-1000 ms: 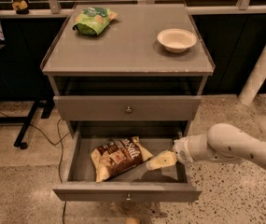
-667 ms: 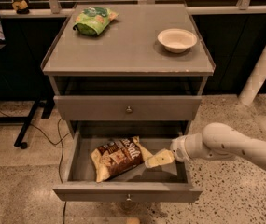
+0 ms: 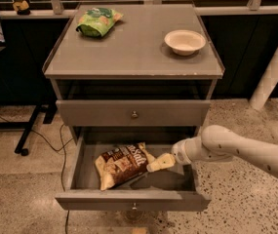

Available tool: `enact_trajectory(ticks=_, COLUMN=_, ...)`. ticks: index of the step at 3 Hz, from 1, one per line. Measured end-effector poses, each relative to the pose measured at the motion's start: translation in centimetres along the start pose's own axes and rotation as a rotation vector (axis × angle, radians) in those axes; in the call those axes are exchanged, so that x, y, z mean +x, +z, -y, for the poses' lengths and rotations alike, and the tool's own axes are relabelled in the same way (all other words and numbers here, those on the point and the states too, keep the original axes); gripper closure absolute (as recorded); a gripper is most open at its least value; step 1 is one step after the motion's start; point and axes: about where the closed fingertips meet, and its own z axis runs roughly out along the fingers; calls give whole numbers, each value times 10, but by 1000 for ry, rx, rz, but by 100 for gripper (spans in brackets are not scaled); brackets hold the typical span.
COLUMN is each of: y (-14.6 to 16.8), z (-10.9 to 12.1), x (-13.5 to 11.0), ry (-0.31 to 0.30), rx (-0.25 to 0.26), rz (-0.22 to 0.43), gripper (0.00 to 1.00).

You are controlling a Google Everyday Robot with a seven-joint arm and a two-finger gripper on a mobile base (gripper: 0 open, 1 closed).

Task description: Pick brown chip bag from middle drawer and place on counter

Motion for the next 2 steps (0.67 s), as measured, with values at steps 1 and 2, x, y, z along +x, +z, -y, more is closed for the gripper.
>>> enact_trajectory(ticks=1, y=11, z=10, x=-2, ry=-7, rx=6, rz=59, gripper=0)
enact_trajectory(ticks=2, y=35, z=28, x=-1, ry=-24, rx=-4, rz=119, gripper=0)
